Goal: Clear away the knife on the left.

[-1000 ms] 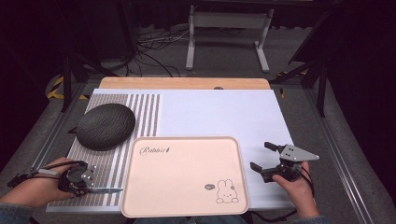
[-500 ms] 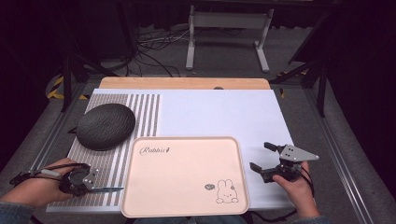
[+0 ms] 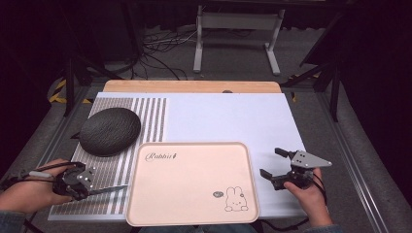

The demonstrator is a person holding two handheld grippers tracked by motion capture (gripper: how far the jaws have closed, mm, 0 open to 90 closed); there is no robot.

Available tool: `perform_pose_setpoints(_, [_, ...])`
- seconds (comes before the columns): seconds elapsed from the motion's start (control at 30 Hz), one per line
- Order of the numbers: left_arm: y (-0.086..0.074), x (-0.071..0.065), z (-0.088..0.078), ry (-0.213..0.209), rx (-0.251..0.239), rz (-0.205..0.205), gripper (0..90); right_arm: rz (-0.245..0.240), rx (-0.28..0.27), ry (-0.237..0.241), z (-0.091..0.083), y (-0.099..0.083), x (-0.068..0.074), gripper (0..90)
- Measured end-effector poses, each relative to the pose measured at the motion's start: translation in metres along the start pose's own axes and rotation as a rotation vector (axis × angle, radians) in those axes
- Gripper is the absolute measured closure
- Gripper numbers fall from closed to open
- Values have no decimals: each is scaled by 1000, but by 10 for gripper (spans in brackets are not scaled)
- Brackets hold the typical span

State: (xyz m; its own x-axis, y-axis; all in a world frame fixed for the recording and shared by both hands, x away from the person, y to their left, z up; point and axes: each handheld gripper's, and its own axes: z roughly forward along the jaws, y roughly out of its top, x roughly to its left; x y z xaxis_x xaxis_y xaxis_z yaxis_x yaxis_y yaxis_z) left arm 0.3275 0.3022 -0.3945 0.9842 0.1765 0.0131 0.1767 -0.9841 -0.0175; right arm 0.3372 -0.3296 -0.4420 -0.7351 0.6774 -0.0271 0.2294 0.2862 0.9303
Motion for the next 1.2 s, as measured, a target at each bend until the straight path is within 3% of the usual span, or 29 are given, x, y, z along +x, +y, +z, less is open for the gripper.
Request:
perform_pose_setpoints(0.27, [6, 4, -15, -61, -85, -129, 780, 2, -2, -4, -1, 0, 0, 22])
perform_pose_setpoints(0.4, [13, 8, -21, -124, -126, -241, 781, 7, -3, -2, 0, 0, 0, 26])
perform_pose_setpoints(0.43, [17, 10, -24, -153, -153, -286, 781, 4, 1, -4, 0, 0, 0, 27])
perform_pose_setpoints(0.47, [17, 10, -24, -153, -153, -286, 781, 7, -1, -3, 0, 0, 0, 27])
perform_pose_setpoints(0.57, [21, 12, -29, -200, -184, -369, 781, 8, -3, -3, -1, 0, 0, 27])
perform_pose_setpoints(0.63, [27, 12, -34, -198, -183, -453, 781, 10, -1, 1, 0, -1, 0, 27])
perform_pose_setpoints(0.83, [35, 10, -41, -197, -222, -519, 781, 12, 4, 2, 0, -2, -1, 27])
perform_pose_setpoints(0.9, [41, 10, -42, -193, -225, -571, 781, 13, 2, 2, 0, -2, -1, 26])
perform_pose_setpoints(0.93, [41, 10, -42, -193, -225, -571, 781, 13, 2, 2, 0, -2, -1, 26])
perform_pose_setpoints(1.0, [47, 9, -43, -167, -232, -633, 781, 12, 2, 1, 0, -2, -1, 25])
perform_pose_setpoints(1.07, [50, 9, -44, -170, -270, -674, 781, 13, 4, 1, 0, -2, -1, 26])
perform_pose_setpoints(1.2, [56, 11, -44, -166, -295, -711, 781, 12, 4, 1, 0, -2, -1, 26])
